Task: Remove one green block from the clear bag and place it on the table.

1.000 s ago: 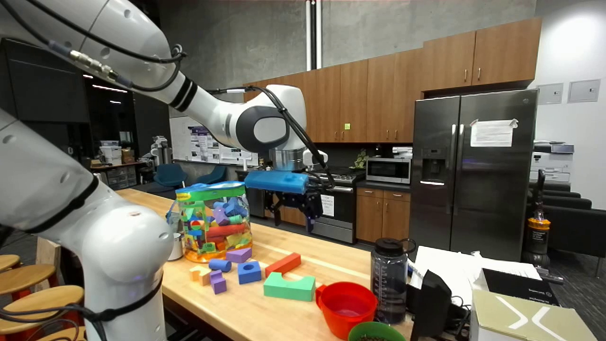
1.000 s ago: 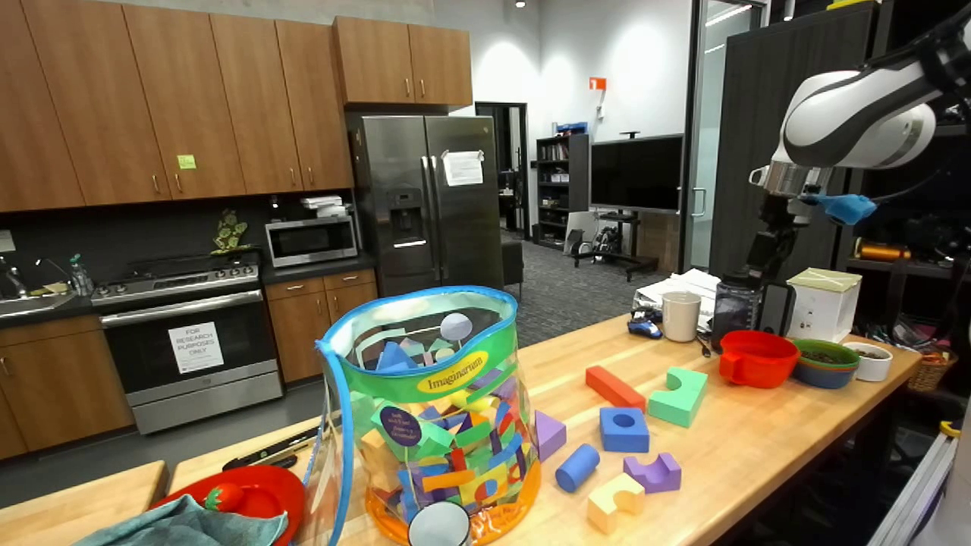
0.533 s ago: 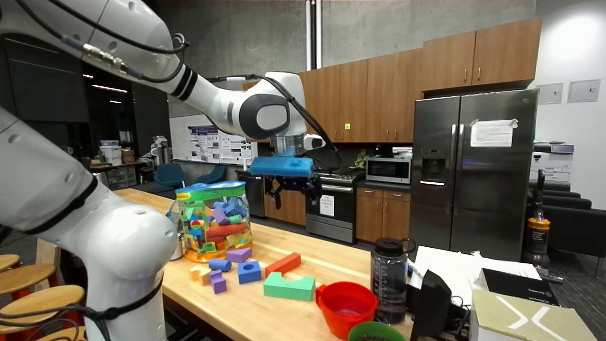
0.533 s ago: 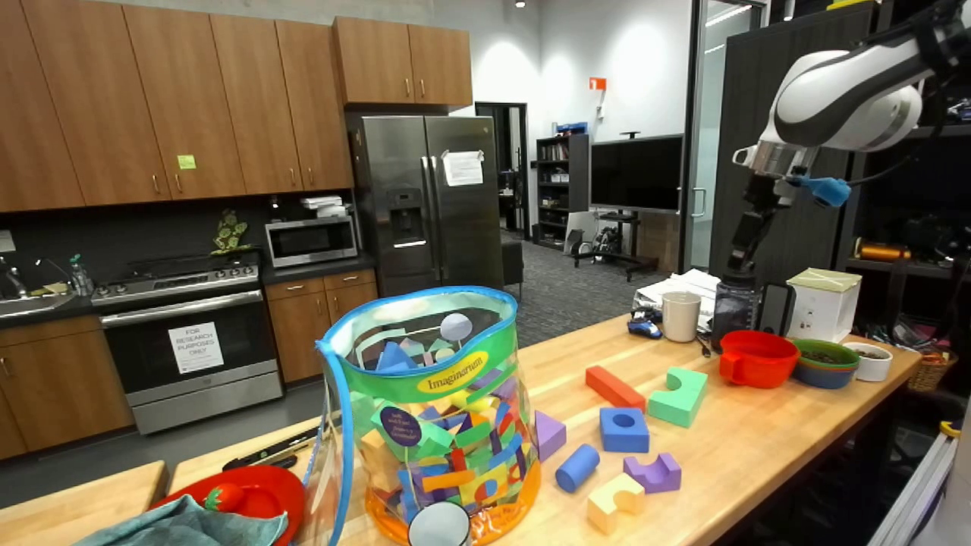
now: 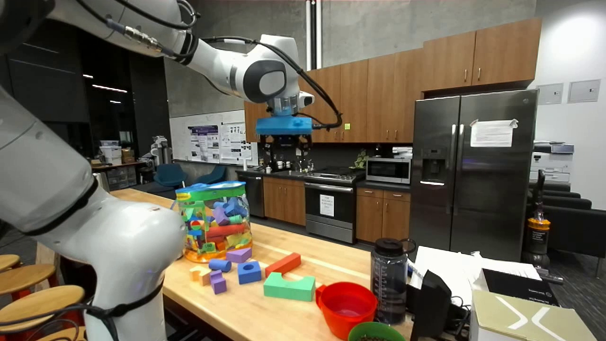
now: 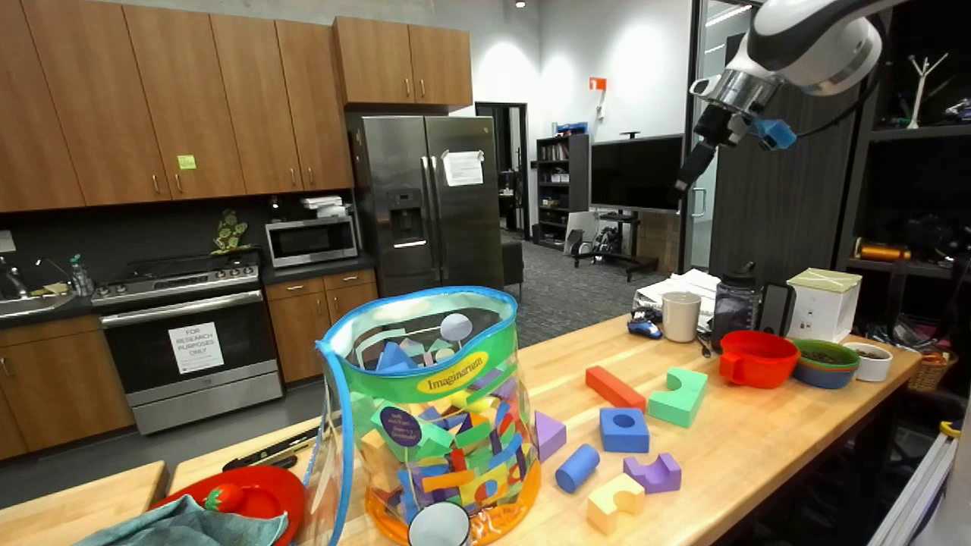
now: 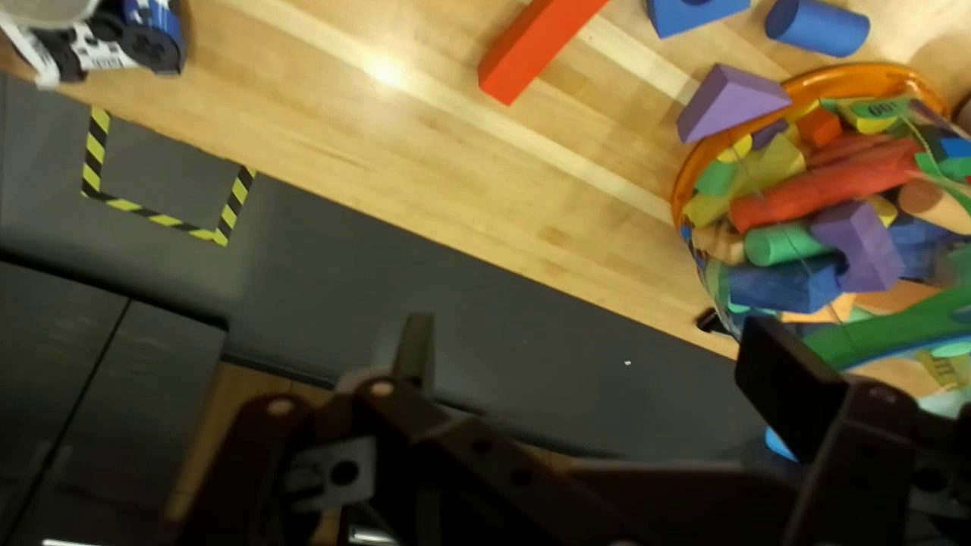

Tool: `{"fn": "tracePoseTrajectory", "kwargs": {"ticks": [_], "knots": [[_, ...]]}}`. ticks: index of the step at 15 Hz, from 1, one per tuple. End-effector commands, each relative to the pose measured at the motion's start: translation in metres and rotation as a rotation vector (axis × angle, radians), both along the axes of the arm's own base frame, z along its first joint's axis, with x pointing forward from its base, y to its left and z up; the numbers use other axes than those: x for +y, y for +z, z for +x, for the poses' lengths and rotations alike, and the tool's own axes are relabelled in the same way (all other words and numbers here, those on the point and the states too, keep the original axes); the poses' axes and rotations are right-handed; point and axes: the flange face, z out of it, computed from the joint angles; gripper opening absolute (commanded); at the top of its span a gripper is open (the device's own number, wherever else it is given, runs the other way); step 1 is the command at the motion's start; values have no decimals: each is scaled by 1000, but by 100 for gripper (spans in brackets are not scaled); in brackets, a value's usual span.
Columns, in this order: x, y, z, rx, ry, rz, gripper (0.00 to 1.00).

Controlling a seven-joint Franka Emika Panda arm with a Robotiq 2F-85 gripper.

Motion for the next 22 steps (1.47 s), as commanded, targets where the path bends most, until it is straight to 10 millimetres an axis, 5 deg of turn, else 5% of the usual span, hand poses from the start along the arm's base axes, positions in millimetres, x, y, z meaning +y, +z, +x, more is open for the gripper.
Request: {"fn": "tracePoseTrajectory", "kwargs": {"ticks": [1, 7, 14, 17, 22], "knots": [[25, 36, 29, -68, 129, 34, 100], [101, 61, 66, -138, 341, 124, 100], [190, 61, 83, -149, 556, 209, 100], [213, 54, 77, -136, 628, 236, 100], [219, 49, 75, -122, 610, 225, 100]]}}
